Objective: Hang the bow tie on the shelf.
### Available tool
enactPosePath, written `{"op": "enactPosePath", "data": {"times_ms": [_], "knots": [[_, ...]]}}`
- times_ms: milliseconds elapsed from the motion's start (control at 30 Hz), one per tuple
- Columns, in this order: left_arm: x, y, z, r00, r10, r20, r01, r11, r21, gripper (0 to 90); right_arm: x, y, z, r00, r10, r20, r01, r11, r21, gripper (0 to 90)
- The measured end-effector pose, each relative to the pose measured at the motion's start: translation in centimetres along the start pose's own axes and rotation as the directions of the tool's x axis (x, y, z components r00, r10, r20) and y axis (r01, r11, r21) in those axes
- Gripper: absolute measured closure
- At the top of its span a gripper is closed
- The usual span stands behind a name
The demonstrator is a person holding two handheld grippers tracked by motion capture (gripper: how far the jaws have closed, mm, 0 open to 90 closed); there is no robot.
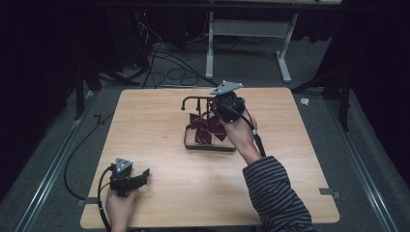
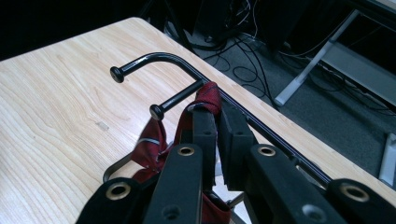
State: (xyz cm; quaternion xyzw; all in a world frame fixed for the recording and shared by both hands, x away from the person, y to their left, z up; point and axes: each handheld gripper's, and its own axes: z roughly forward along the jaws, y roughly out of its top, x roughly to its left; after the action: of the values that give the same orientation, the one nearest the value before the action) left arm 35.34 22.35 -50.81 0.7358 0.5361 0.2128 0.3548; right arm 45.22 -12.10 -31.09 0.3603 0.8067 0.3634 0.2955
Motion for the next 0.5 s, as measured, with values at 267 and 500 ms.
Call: {"op": "enactPosePath", "data": {"times_ms": [267, 500], "knots": [[0.0, 0.0, 0.0, 1.0000, 0.000, 0.002, 0.000, 1.0000, 0.000, 27.1, -0.3, -0.1, 0.8, 0.9998, 0.019, 0.006, -0.019, 0.999, 0.027, 87.7], [0.0, 0.0, 0.0, 1.0000, -0.001, 0.003, 0.001, 1.0000, 0.001, 27.1, -1.1, -0.4, 0.8, 0.9989, 0.045, 0.013, -0.045, 0.998, 0.037, 87.6]]}}
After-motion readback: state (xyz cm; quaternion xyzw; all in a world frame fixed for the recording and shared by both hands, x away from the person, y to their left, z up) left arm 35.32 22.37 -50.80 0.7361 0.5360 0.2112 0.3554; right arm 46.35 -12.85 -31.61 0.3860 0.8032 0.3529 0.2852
